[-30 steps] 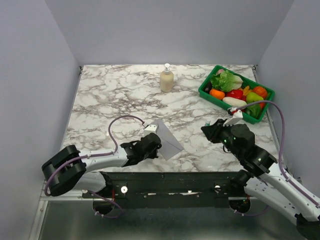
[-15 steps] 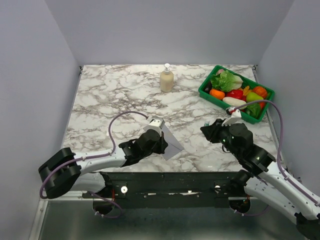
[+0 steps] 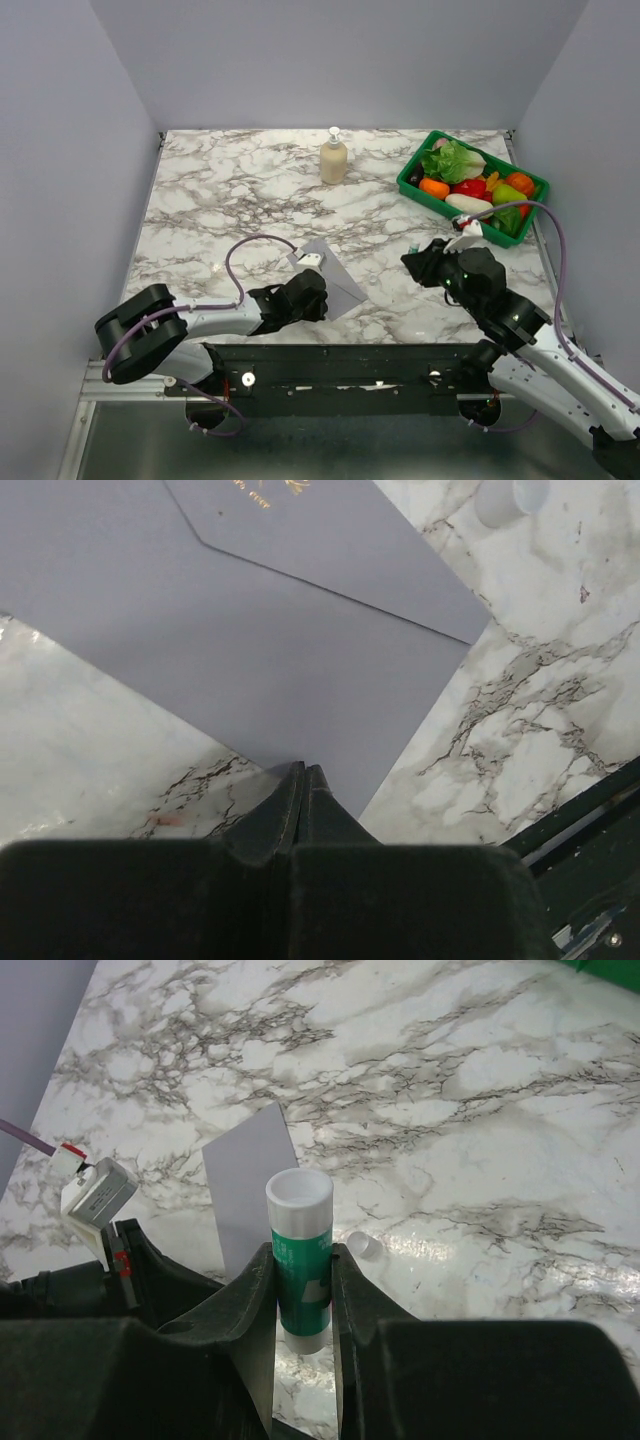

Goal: Place the letter into the envelope and seal it

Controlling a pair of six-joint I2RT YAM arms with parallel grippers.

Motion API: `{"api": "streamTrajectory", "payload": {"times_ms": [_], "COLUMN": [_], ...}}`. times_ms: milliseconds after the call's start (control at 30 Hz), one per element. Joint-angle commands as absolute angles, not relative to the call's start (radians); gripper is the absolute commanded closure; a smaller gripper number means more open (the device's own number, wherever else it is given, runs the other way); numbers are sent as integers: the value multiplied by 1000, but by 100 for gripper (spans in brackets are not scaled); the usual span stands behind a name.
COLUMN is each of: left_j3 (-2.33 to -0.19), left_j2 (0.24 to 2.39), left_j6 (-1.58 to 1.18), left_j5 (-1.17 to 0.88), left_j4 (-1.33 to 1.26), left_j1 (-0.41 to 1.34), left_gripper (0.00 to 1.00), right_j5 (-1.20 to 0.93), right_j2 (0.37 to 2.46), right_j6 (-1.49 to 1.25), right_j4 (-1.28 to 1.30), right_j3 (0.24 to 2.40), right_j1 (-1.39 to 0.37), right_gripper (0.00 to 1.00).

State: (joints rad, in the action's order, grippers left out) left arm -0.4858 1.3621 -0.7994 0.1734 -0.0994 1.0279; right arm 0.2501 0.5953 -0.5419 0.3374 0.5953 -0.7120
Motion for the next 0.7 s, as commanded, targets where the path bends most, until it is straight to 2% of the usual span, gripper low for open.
{"api": "streamTrajectory", "payload": {"times_ms": [0,333,667], "left_j3": [-460,-453,-511], "left_j2": [1333,1301,1203], "left_j6": [-863,-914,-770], "left_j5": [277,342,328], "left_j4": [55,153,114], "left_j1": [1029,994,919], "left_gripper": [100,100,100], "right_j5": [278,282,287], "right_j2": [598,595,588], "right_j6": [-546,-540,-538], "right_j4": [319,321,325], "right_j3": [581,577,574], "right_j1": [-713,-713,-713], "right_gripper": [99,99,99]}}
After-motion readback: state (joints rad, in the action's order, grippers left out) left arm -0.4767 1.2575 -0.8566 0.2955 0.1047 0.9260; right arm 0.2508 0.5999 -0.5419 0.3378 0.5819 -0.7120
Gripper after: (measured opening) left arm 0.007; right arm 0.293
